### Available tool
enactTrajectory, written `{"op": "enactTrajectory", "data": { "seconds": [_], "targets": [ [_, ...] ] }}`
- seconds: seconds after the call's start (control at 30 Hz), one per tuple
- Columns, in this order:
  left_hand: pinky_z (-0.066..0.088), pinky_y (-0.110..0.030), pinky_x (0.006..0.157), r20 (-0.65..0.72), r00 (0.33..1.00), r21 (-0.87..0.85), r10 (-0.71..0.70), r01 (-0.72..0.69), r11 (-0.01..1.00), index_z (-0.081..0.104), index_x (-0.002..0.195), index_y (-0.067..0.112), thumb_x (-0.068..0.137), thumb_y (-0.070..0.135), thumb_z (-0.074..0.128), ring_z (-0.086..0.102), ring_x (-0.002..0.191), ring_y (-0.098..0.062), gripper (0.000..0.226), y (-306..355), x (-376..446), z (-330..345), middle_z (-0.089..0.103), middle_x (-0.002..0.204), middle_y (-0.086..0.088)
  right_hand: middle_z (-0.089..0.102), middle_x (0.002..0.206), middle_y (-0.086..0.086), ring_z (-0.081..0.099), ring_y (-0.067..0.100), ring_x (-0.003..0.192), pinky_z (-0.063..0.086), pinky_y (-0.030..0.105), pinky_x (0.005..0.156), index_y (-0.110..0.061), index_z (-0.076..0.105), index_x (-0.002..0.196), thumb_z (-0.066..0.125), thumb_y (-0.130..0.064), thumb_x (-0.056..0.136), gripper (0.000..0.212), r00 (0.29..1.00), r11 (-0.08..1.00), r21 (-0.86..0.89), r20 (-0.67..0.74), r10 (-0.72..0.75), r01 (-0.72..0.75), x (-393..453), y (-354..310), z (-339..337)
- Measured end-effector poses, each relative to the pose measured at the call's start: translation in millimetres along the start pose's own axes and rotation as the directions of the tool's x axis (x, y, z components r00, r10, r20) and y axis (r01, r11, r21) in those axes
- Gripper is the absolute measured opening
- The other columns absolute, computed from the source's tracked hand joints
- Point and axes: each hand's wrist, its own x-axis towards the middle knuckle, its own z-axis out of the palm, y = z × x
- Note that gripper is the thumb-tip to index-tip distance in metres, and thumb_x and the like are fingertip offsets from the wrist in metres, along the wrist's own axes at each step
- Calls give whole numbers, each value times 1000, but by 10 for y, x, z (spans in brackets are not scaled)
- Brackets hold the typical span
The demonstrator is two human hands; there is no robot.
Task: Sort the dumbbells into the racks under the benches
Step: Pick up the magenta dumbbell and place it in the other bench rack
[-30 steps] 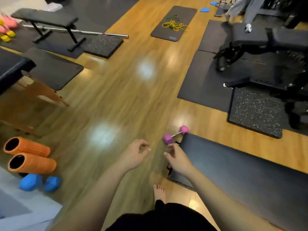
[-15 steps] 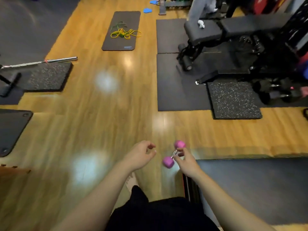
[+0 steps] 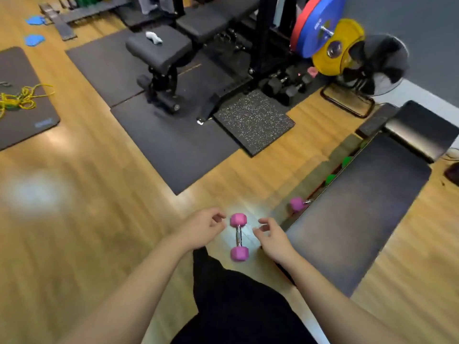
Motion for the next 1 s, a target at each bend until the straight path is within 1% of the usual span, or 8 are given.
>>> {"op": "enactTrajectory", "data": {
  "seconds": [0.2,0.27,0.37,0.47,0.63,0.83,0.93,1.0],
  "targets": [
    [52,-35,88,138,990,133,41,-60,989,61,116,29,91,40,55,61,93,-7,27,-245,621,-747,61,106,13,58,83,-1,56,15,66,45,30,67,-16,51,114,59,-22,94,23,983,977,113,-15,182,-179,595,-315,380],
    [51,-34,89,163,986,193,40,-71,979,60,116,29,92,40,56,60,95,-7,27,-302,834,-1073,62,106,12,60,85,2,58,17,69,46,31,68,-13,52,114,58,-22,94,22,978,972,119,-8,207,-205,808,-526,480],
    [51,-33,88,155,987,275,54,-95,957,60,116,30,91,42,54,59,96,-7,28,-255,1239,-1570,63,107,15,61,97,4,59,16,76,48,30,70,-14,53,114,59,-24,92,25,981,966,173,-7,194,-190,1202,-936,525],
    [51,-35,85,136,983,286,121,-156,945,61,113,31,91,43,53,59,93,-7,26,-118,1604,-1891,63,104,19,59,96,0,60,17,75,48,32,70,-20,52,116,60,-30,91,28,969,940,261,-54,240,-218,1495,-1241,476],
    [52,-31,83,283,946,258,158,-234,937,60,111,34,91,42,53,58,88,-1,22,-8,2098,-2049,60,97,23,59,96,0,58,16,69,45,28,63,-24,54,114,61,-36,89,28,940,896,380,-148,306,-232,1753,-1489,487],
    [51,-28,81,601,764,261,233,-463,847,59,110,33,92,41,55,59,87,-6,19,84,2631,-1994,59,98,21,61,101,4,62,19,80,46,29,67,-23,53,114,59,-35,90,28,827,780,563,-277,490,-274,1659,-1600,743],
    [51,-29,81,736,636,287,235,-606,742,59,114,33,92,42,54,60,88,-6,24,162,2883,-2022,60,101,21,62,100,0,61,16,81,49,31,70,-26,54,111,62,-33,88,25,708,674,697,-348,615,-243,1542,-1681,966],
    [50,-29,81,781,578,292,234,-670,683,59,115,33,92,42,54,59,90,-8,26,225,3037,-2035,61,105,20,61,96,-3,60,14,80,52,38,80,-24,56,111,63,-32,88,25,626,623,750,-380,681,-223,1479,-1713,1089]
  ]
}}
